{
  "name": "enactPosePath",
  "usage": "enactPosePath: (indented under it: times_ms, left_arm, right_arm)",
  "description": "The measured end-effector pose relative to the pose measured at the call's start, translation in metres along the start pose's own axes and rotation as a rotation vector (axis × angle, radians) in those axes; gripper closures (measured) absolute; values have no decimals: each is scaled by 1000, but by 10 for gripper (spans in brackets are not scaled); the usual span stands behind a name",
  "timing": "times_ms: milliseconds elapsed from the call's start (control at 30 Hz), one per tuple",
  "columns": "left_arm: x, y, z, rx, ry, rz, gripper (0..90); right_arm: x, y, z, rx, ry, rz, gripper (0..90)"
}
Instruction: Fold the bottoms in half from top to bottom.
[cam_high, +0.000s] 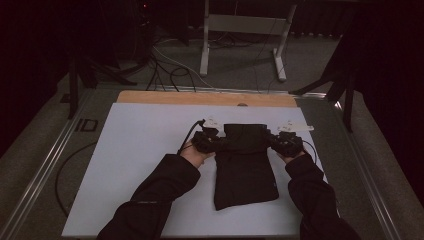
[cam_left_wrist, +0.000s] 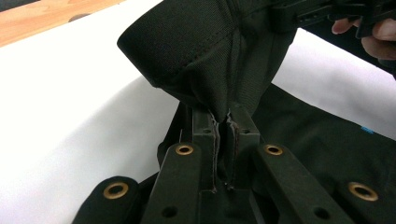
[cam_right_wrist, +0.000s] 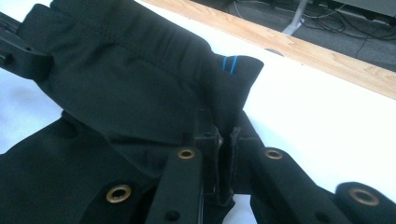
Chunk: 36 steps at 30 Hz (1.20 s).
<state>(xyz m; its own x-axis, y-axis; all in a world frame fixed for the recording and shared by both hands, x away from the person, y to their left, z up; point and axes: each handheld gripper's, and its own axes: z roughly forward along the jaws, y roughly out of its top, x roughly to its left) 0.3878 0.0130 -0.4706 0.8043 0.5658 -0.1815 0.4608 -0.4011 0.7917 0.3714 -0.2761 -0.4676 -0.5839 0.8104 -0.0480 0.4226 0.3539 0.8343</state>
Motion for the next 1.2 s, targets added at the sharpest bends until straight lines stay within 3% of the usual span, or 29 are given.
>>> enactPosePath:
  times_ms: [333, 1200]
  left_arm:
    - [-6, -8, -5, 4, -4, 8, 857]
    - [-33, -26, -20, 0, -22, 49, 859]
  right_arm:
    - [11, -5, -14, -16, 12, -21, 850]
    - [37, -26, -46, -60, 53, -1, 850]
